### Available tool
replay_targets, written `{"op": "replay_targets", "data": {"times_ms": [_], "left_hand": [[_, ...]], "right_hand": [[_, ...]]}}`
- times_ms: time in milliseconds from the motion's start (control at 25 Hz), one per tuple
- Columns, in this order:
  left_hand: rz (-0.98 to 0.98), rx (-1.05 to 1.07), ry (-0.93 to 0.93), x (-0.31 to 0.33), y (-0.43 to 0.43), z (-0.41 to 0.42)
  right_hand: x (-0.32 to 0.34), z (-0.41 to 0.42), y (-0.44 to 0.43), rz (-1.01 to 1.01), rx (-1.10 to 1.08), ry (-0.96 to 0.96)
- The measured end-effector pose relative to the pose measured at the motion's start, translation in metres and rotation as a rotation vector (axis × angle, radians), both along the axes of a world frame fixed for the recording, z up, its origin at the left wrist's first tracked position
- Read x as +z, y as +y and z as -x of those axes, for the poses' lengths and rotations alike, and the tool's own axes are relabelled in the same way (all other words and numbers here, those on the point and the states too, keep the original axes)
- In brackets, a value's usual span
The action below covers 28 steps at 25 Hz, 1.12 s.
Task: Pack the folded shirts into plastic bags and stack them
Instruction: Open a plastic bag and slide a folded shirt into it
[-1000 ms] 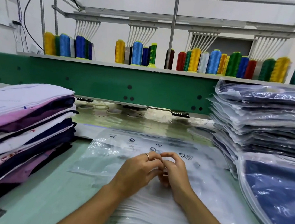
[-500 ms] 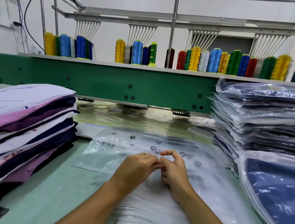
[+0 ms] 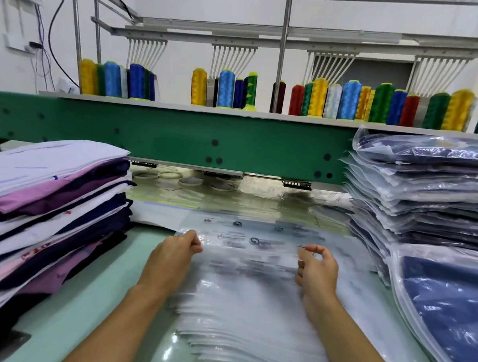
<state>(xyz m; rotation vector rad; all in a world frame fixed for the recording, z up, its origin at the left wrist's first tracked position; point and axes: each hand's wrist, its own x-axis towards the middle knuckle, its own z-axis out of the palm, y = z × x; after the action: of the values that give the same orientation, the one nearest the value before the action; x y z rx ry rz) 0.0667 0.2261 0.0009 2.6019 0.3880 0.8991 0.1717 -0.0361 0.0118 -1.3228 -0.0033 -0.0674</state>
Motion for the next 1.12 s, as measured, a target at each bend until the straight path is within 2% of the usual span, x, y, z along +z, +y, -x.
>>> {"op": "replay_targets", "data": {"times_ms": [160,320,480,560,640,760,920,1000,1120], "left_hand": [[0.05,0.13,-0.016,-0.001,0.016,0.008],[0.068,0.206,-0.011,0.003,0.016,0.01],[-0.069,-0.015,0.104,0.006,0.006,0.01],[-0.053,-0.067,0.104,0.007,-0.001,0.009],[-0.015,-0.02,0.063,0.007,-0.003,0.008],[0.065,0.014,-0.007,0.006,-0.003,0.008],[0.092,-0.018,-0.123,0.008,-0.014,0.009],[0.097,-0.007,-0.217,0.01,-0.016,0.009],[0.11,0.001,-0.313,0.013,-0.018,0.01]], "right_hand": [[0.001,-0.008,-0.015,-0.093,-0.167,0.052],[-0.001,-0.009,-0.016,-0.127,-0.168,0.049],[-0.003,-0.008,-0.015,-0.155,-0.116,0.044],[-0.005,-0.008,-0.014,-0.134,-0.09,0.03],[-0.005,-0.006,-0.011,-0.014,-0.105,-0.018],[-0.006,-0.001,-0.004,0.348,-0.194,-0.18],[-0.005,0.014,0.006,0.895,-0.289,-0.55],[-0.001,0.018,0.008,1.038,-0.407,-0.793],[0.0,0.023,0.01,1.111,-0.391,-1.064]]}}
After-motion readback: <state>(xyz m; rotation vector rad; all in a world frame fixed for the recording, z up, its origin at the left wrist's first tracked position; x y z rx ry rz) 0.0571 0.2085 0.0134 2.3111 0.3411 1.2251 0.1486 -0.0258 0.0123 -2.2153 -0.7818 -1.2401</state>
